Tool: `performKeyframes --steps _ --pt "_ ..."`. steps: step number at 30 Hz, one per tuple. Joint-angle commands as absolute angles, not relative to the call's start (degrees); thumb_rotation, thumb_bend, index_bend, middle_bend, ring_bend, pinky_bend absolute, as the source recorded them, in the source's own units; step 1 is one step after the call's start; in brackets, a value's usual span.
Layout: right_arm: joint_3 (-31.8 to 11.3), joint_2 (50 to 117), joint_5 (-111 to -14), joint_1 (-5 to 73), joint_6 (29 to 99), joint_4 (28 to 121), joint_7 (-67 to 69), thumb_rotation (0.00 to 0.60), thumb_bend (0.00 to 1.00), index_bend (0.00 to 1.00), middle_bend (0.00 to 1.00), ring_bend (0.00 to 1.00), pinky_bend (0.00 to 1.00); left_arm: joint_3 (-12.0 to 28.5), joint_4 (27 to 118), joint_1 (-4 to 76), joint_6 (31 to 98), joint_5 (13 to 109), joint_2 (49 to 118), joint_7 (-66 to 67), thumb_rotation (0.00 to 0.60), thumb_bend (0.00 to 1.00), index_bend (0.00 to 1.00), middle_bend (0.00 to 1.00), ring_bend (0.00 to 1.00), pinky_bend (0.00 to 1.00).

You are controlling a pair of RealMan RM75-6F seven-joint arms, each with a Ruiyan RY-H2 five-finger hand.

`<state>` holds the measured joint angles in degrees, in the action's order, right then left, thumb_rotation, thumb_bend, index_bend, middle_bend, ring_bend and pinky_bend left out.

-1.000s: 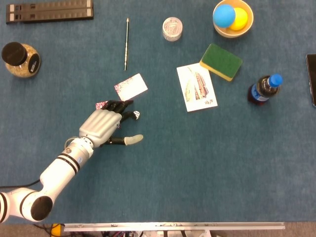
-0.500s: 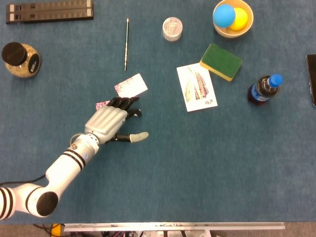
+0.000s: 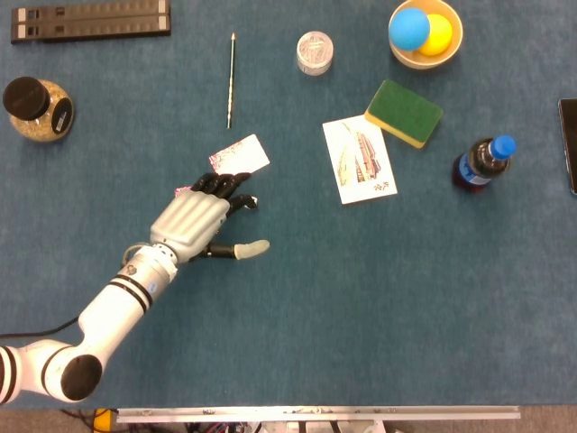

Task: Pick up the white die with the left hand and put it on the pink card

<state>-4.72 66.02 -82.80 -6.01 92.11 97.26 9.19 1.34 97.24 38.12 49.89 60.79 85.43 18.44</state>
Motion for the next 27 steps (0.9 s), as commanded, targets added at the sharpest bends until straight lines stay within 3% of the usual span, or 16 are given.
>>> performKeyframes --steps 1,14,27 --pt "-4.73 65.96 -82.72 -6.04 92.08 97.19 9.23 0.6 0.29 0.32 0.22 0.1 0.18 1.49 96.78 38.51 49.62 60.19 86.39 18.62 0.009 0.02 0.22 0.0 0.0 0.0" --pt "-4.83 65.67 -82.45 -6.21 92.01 96.88 9.83 0.6 0.29 0.32 0.22 0.1 0.18 1.81 92.42 40.08 48.03 57.99 89.89 18.96 0.007 0.02 0.22 0.0 0.0 0.0" --pt "-4.87 65.51 -82.51 -6.19 91.95 97.49 9.32 0.6 0.29 0.32 0.22 0.1 0.18 1.2 92.03 39.53 48.88 57.61 88.79 18.46 0.01 0.03 0.22 0.0 0.0 0.0"
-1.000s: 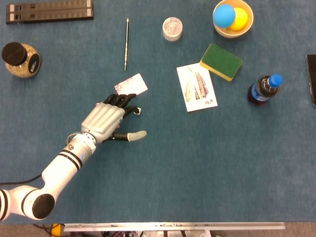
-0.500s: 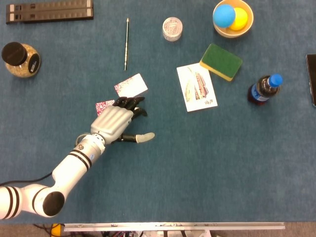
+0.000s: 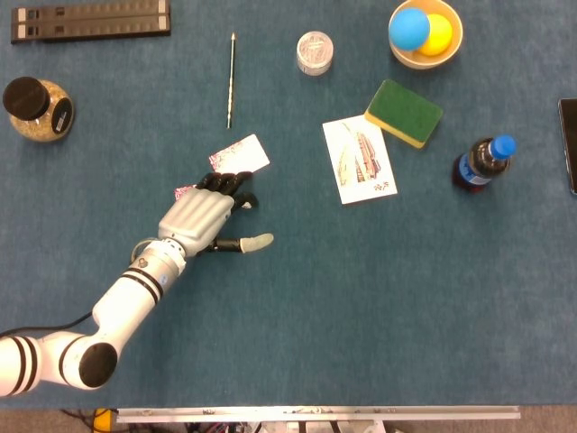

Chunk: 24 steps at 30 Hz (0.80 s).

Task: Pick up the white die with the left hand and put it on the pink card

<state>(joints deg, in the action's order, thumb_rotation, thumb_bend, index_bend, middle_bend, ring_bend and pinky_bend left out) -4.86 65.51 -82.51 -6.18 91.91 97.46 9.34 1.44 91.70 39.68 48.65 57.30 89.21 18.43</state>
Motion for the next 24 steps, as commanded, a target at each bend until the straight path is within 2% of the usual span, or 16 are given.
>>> performKeyframes --steps 1,24 --pt "-4.86 65.52 -82.52 -6.21 91.97 97.53 9.3 0.6 0.29 0.32 0.22 0.1 0.18 1.04 92.12 39.47 48.91 57.71 88.55 18.51 0.01 0.03 0.22 0.0 0.0 0.0" --pt "-4.64 65.6 -82.97 -6.43 92.32 97.9 8.72 0.6 0.29 0.32 0.22 0.11 0.18 0.8 95.62 38.73 50.99 59.23 85.02 18.88 0.015 0.02 0.22 0.0 0.0 0.0"
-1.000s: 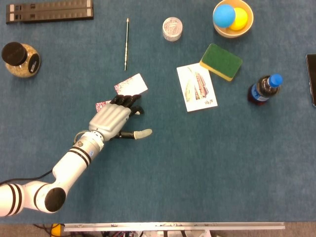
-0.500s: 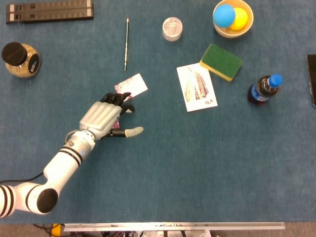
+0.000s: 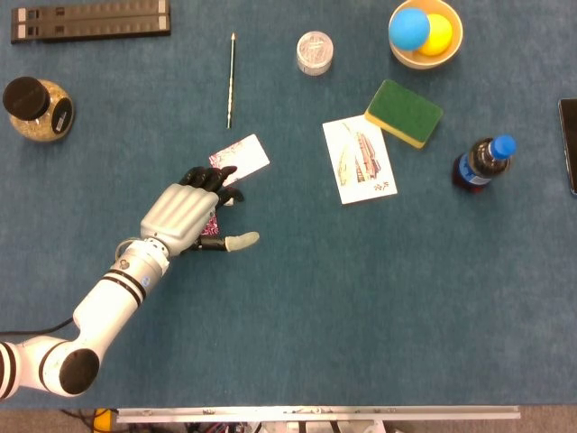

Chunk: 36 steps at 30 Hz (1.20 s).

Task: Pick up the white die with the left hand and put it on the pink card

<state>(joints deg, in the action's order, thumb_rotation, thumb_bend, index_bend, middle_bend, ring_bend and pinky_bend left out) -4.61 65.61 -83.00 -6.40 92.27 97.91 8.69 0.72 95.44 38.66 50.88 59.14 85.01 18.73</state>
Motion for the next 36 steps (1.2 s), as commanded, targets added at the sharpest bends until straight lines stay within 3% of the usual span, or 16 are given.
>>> performKeyframes --steps 1,15,36 --pt "-4.65 65.59 -82.94 -6.46 92.36 97.91 8.72 0.6 0.29 0.32 0.22 0.1 0.18 0.81 95.64 38.77 50.97 59.19 85.12 18.95 0.016 0.03 0.22 0.0 0.0 0.0" --pt "-4.6 65.28 -82.67 -6.87 92.59 97.88 9.12 0.6 0.29 0.32 0.22 0.1 0.18 0.87 90.93 39.35 48.95 56.51 88.27 18.81 0.024 0.02 0.22 0.0 0.0 0.0" --pt "-4.56 65.55 -83.29 -6.69 92.6 98.2 8.7 0.6 0.29 0.32 0.22 0.1 0.18 -0.45 93.7 37.6 50.87 57.99 84.29 18.65 0.027 0.02 0.22 0.0 0.0 0.0"
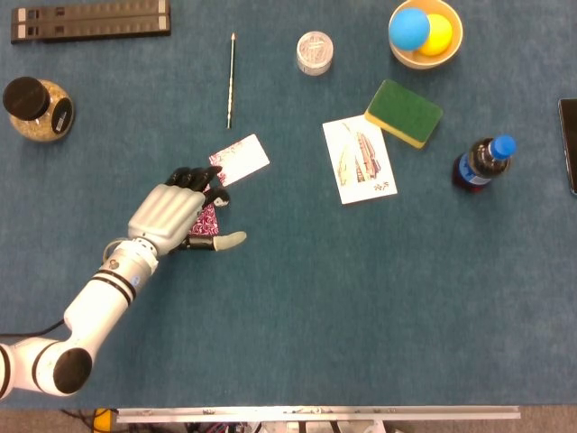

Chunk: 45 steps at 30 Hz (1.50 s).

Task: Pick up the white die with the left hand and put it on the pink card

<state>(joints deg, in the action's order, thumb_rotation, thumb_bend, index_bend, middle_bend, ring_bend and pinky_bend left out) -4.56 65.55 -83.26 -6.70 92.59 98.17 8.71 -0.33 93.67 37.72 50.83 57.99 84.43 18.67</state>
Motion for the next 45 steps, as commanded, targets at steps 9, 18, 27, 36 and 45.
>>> performKeyframes --steps 9,18,27,36,45 --pt "-4.49 65.44 -83.7 -6.8 92.99 98.62 8.46 0.6 0.29 0.32 0.22 0.11 0.18 -0.23 94.25 36.92 51.72 58.37 82.75 18.14 0.027 0.02 0.22 0.0 0.0 0.0" --pt "-4.64 65.5 -83.66 -6.56 92.78 98.72 8.31 0.6 0.29 0.32 0.22 0.1 0.18 0.09 97.59 36.41 53.48 59.84 79.99 18.63 0.028 0.02 0.22 0.0 0.0 0.0" --pt "-4.83 65.37 -82.97 -6.62 92.68 98.37 8.2 0.6 0.29 0.32 0.22 0.1 0.18 1.16 97.68 31.93 62.34 69.54 78.52 11.27 0.487 0.03 0.22 0.0 0.0 0.0" --pt "-4.87 65.2 -82.7 -6.75 92.78 98.65 7.75 0.6 0.29 0.32 0.22 0.1 0.18 0.61 95.48 25.54 73.49 77.62 74.86 5.49 0.6 0.03 0.22 0.03 0.0 0.0" --pt "-4.68 65.67 -82.91 -6.47 92.31 98.73 7.21 0.6 0.29 0.32 0.22 0.1 0.18 0.26 97.44 18.09 81.31 76.53 69.74 3.58 0.6 0.03 0.22 0.04 0.0 0.0"
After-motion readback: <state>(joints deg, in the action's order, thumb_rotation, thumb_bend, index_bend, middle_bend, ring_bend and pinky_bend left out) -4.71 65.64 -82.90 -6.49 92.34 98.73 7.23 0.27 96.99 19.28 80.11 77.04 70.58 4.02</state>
